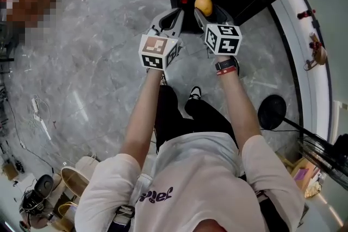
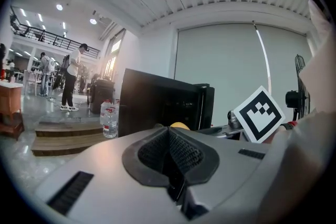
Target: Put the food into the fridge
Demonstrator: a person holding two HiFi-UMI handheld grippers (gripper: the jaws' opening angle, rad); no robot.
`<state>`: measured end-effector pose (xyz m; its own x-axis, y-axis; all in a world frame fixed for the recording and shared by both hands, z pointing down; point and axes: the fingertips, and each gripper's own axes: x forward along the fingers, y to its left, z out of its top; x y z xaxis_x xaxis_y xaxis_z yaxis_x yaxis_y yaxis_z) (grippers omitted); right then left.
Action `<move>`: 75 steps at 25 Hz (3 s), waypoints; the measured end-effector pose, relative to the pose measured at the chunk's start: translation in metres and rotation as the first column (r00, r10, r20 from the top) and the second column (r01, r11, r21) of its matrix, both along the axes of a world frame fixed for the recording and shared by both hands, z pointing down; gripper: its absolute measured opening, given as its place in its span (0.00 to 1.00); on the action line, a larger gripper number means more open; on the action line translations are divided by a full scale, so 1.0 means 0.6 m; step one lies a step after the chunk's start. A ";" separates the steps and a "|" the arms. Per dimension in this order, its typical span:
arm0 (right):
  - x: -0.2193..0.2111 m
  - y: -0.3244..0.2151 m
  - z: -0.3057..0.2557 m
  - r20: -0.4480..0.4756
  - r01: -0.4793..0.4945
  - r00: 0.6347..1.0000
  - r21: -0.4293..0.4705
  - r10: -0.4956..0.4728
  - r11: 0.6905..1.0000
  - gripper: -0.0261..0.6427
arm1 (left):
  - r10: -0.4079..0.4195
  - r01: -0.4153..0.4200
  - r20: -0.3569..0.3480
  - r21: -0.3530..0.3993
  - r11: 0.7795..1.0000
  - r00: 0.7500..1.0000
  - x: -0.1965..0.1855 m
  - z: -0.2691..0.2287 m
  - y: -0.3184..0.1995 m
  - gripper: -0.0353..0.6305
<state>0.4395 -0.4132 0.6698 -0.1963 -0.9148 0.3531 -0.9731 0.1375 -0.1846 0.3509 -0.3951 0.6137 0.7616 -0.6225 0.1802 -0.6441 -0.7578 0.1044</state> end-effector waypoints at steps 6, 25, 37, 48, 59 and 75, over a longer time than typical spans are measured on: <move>0.028 -0.061 0.080 -0.012 -0.008 1.000 -0.027 0.008 1.000 0.49 | 0.048 -0.047 0.041 -0.026 0.999 0.998 0.029 0.076 -0.040 0.08; 0.040 -0.279 0.217 -0.081 0.016 0.996 -0.066 -0.021 0.998 0.49 | 0.057 -0.055 0.035 -0.044 0.998 0.998 0.032 0.193 -0.148 0.08; 0.074 -0.381 0.268 -0.255 0.074 0.963 -0.079 -0.092 0.994 0.49 | 0.088 -0.088 0.007 -0.027 0.996 0.996 0.054 0.223 -0.177 0.08; 0.066 -0.417 0.302 -0.355 0.125 0.920 -0.136 -0.166 0.983 0.49 | 0.071 -0.071 0.004 -0.034 0.997 0.997 0.043 0.232 -0.181 0.08; 0.077 -0.410 0.301 -0.258 0.134 0.952 -0.139 -0.166 0.981 0.56 | 0.042 -0.040 0.025 -0.082 0.996 0.999 0.031 0.262 -0.165 0.08; 0.103 -0.309 0.197 -0.150 0.039 0.987 -0.142 -0.060 0.989 0.56 | 0.034 -0.030 0.039 -0.115 0.993 0.999 0.010 0.161 -0.144 0.08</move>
<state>0.5013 -0.5986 0.7880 -0.1740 -0.8458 0.5044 -0.9840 0.1699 -0.0544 0.3572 -0.4816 0.7104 0.7714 -0.5714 0.2800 -0.6251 -0.7628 0.1655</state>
